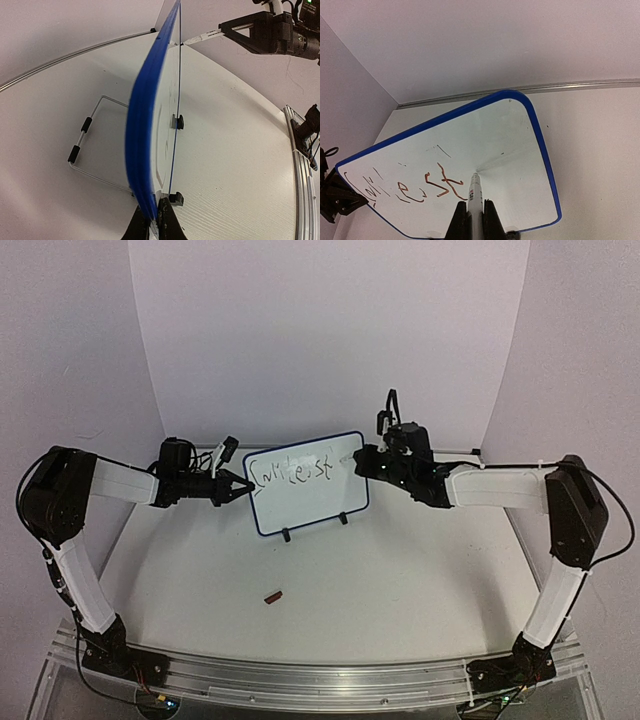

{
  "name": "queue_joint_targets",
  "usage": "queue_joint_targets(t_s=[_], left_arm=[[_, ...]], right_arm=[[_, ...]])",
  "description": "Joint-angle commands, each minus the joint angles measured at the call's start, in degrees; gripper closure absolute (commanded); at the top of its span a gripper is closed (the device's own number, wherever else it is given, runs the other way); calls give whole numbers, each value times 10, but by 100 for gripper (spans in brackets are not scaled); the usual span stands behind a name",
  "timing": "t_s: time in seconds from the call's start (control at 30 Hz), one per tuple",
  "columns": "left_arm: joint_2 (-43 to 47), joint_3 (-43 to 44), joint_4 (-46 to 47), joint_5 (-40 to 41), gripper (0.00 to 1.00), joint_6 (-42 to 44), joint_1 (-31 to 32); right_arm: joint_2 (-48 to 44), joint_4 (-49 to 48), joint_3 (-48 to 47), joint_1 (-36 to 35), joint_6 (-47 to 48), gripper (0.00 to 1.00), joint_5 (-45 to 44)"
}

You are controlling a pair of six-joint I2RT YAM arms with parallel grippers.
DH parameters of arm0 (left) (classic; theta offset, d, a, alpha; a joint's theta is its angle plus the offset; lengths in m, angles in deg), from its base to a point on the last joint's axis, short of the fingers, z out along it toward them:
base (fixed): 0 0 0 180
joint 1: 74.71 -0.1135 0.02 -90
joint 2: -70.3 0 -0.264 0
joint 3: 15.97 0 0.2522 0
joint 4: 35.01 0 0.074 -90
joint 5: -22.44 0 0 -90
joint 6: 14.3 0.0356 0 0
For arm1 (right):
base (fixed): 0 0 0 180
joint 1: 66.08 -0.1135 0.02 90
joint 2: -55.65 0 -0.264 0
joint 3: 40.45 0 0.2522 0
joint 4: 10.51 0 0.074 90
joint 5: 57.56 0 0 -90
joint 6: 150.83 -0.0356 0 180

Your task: Write a sentence on the whiteboard

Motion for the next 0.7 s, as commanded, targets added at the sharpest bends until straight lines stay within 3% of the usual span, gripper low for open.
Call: queue_joint_targets(t_s=[0.0, 0.67], left_arm=[[-4, 4, -46, 55, 100, 40, 1], [-4, 5, -46, 55, 100, 40, 0]], right_arm=[[13, -16, -29, 4, 3, 100, 8], [26, 2, -10, 5, -9, 100, 18]])
